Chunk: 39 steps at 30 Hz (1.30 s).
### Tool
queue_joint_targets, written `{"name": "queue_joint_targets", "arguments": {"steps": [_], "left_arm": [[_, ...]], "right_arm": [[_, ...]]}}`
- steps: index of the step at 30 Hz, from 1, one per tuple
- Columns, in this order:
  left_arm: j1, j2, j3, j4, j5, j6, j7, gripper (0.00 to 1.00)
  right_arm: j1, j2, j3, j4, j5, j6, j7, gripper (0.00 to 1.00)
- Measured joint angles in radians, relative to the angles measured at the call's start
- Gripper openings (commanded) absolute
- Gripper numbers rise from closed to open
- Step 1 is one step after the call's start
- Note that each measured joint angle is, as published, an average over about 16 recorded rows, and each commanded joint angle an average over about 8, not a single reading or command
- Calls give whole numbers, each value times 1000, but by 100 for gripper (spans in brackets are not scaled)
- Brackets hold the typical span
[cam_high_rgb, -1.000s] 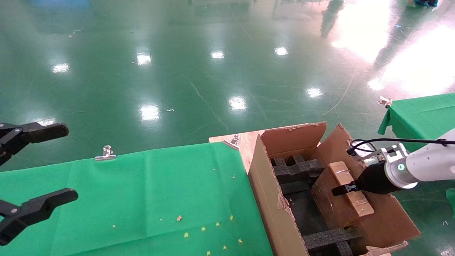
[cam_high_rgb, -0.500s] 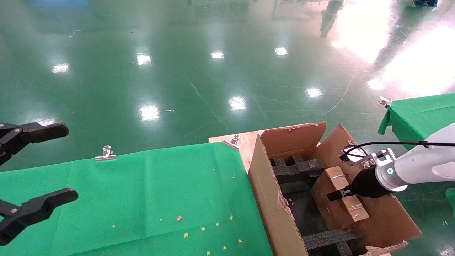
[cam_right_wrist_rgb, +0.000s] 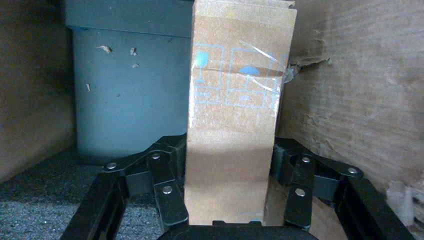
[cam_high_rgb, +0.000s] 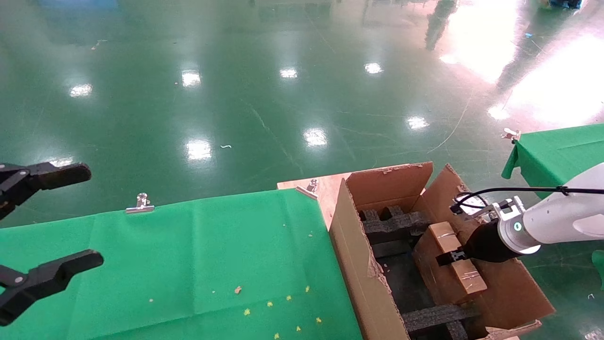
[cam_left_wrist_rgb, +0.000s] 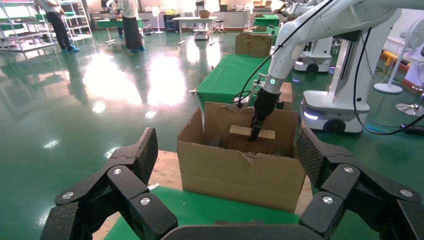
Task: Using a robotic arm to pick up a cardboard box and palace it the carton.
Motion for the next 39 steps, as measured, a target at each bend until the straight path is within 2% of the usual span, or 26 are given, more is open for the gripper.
{"name": "queue_joint_targets", "arguments": {"steps": [17,27,33,39], "left_arm": [[0,0,0,0,0,0,0,100],[0,0,0,0,0,0,0,100],[0,0,0,0,0,0,0,100],[0,0,0,0,0,0,0,100]], "right_arm": [[24,12,0,17,-5,-1,1,100],[92,38,12,58,-10,10,-11,100],[189,73,32,150,-24,32,-36,100],[293,153,83,354,-4,63,-104,100]]}}
